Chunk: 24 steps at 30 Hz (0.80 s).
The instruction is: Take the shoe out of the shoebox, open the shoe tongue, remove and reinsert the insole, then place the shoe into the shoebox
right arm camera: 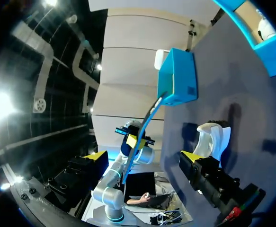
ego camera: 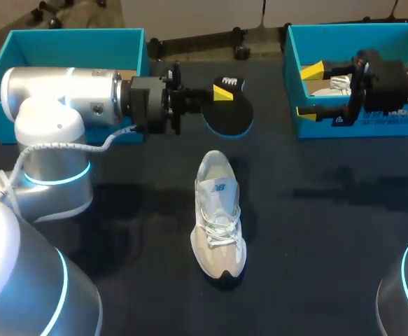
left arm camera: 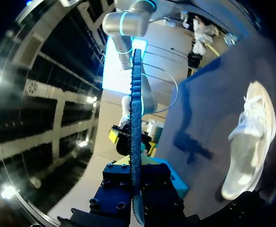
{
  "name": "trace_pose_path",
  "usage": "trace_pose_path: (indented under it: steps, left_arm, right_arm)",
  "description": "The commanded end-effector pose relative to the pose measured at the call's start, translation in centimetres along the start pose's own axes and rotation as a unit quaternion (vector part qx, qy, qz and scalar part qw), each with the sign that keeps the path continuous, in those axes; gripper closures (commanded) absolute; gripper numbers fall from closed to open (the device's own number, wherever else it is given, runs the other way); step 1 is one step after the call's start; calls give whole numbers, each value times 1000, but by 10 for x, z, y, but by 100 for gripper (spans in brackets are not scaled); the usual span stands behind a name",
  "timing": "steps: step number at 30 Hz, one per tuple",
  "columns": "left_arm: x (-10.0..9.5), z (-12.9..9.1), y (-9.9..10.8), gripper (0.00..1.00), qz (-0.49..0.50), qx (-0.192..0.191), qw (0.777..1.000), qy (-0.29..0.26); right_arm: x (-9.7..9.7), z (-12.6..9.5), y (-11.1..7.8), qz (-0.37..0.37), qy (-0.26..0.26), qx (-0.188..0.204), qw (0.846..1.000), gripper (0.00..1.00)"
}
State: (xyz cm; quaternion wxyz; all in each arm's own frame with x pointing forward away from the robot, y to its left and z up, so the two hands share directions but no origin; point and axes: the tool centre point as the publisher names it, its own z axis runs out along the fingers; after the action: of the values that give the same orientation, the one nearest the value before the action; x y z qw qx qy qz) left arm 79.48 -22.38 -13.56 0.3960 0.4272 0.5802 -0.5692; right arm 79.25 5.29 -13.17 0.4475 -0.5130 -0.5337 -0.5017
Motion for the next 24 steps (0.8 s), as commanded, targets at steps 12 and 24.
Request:
trace_pose_path:
  steps: [12, 24]
  left_arm:
    - [-2, 4, -20, 100, -457, -7, 889, -15]
    - [-6, 5, -24, 100, -553, -2, 832, -36]
  right_arm:
    - [0, 1, 0, 0, 0, 0, 1000, 0]
    - [0, 1, 0, 0, 0, 0, 1000, 0]
